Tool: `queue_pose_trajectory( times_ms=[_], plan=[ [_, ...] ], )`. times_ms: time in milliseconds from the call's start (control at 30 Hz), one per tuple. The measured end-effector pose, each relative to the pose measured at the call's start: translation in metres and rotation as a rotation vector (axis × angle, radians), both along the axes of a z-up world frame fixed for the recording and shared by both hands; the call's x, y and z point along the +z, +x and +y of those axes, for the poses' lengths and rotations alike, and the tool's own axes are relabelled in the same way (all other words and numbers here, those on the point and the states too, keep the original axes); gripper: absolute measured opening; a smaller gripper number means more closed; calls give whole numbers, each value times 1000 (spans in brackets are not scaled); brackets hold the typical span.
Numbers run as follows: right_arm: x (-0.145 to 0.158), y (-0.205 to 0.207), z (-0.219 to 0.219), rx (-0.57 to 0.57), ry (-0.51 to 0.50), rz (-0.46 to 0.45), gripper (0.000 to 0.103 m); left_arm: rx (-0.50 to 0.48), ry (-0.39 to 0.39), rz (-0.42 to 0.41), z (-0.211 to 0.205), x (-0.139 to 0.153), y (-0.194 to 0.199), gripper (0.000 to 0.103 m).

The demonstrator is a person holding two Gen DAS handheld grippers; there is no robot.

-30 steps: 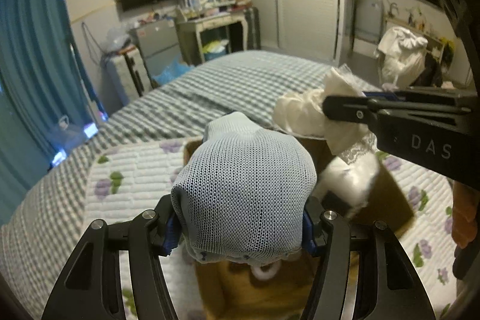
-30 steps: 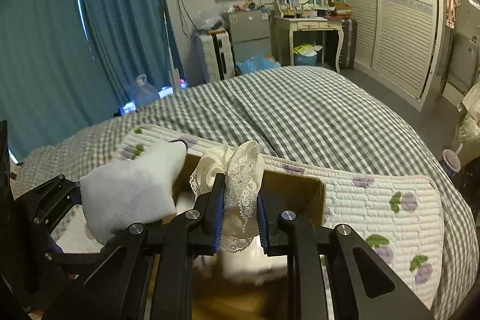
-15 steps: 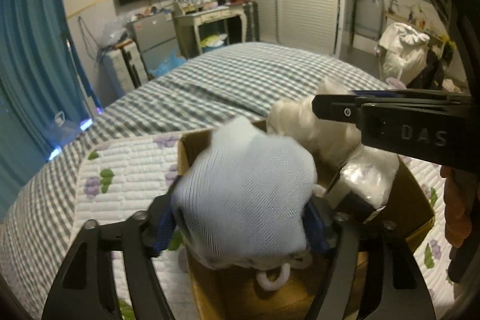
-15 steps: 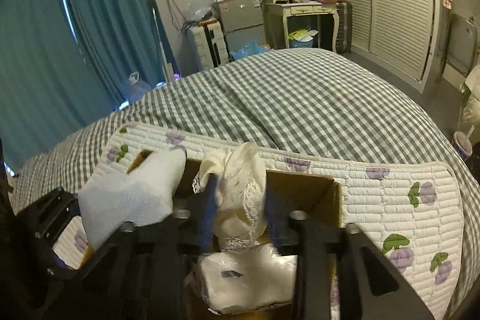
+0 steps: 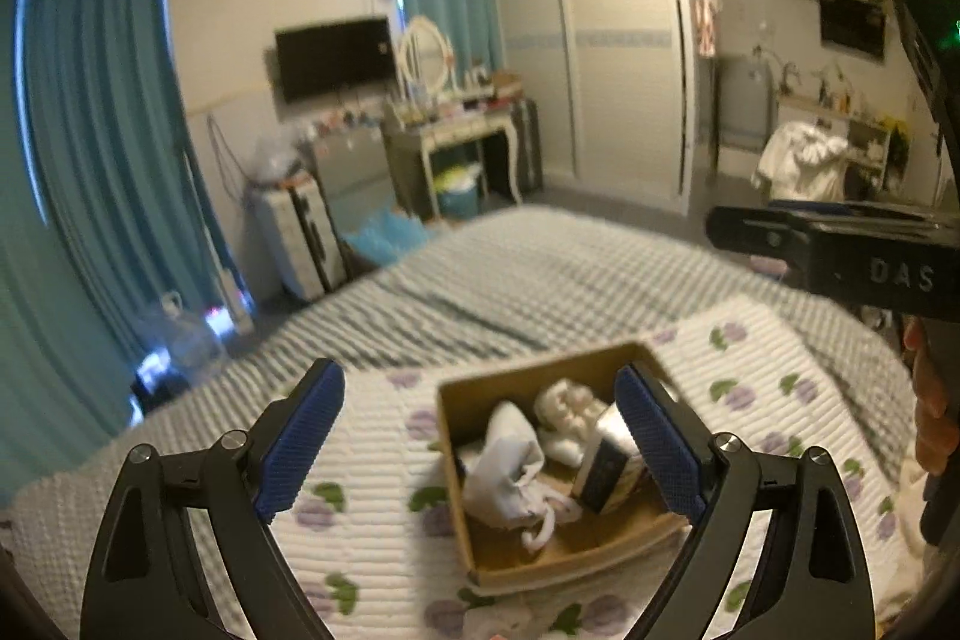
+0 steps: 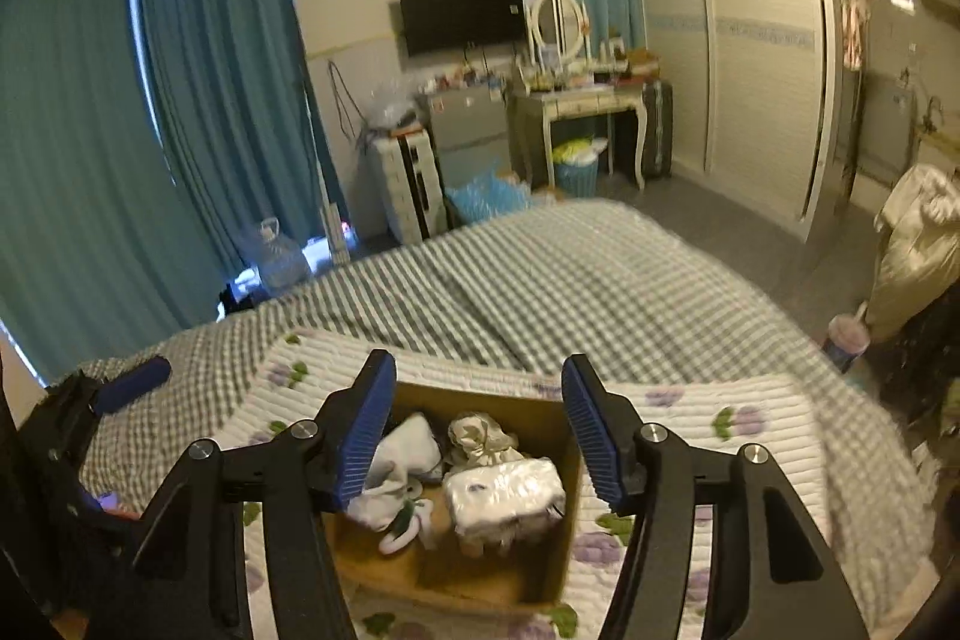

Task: Organize soft objects
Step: 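Drop the sock bundle and lace scrunchie into the box, opening both tools, then grasp the white drawstring pouch with the left tool while the right tool grasps a white sock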

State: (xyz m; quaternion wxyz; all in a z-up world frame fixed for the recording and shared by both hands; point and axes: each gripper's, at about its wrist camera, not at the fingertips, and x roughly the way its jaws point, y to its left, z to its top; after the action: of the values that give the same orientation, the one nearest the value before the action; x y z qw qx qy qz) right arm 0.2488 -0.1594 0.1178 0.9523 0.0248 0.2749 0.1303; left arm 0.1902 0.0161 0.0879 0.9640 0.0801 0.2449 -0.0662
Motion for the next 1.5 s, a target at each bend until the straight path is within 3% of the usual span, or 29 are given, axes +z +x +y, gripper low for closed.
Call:
queue_pose_trajectory(
  times_ms=[100, 200, 267, 467, 733, 1000, 1167, 1333, 1500],
  plan=[
    [35, -48, -3, -5, -14, -59, 67, 2, -15, -58, 11, 33, -35, 93],
    [61, -95, -3, -5, -24, -101, 80, 7, -14, -110, 20, 56, -73, 103],
    [72, -123, -2, -7, -33, -126, 87, 17, -2, -157, 25, 66, -99, 103],
    [63, -190, 17, 47, -48, -147, 93, 0, 49, -192, 40, 63, -148, 103],
    [-31, -203, 50, 48, -38, -43, 93, -80, 108, -88, 61, -10, -148, 103],
    [-150, -145, 80, 4, -45, 99, 93, -88, 31, 70, 88, -97, -98, 103],
    [-215, -108, 96, 4, -23, 216, 93, -95, 40, 132, 88, -145, -62, 103],
    [-268, -79, 108, 23, -27, 318, 79, -105, 58, 167, 85, -187, -37, 103],
    [-298, -61, 115, 76, -10, 382, 68, -104, 56, 183, 92, -218, -21, 103]
  ],
)
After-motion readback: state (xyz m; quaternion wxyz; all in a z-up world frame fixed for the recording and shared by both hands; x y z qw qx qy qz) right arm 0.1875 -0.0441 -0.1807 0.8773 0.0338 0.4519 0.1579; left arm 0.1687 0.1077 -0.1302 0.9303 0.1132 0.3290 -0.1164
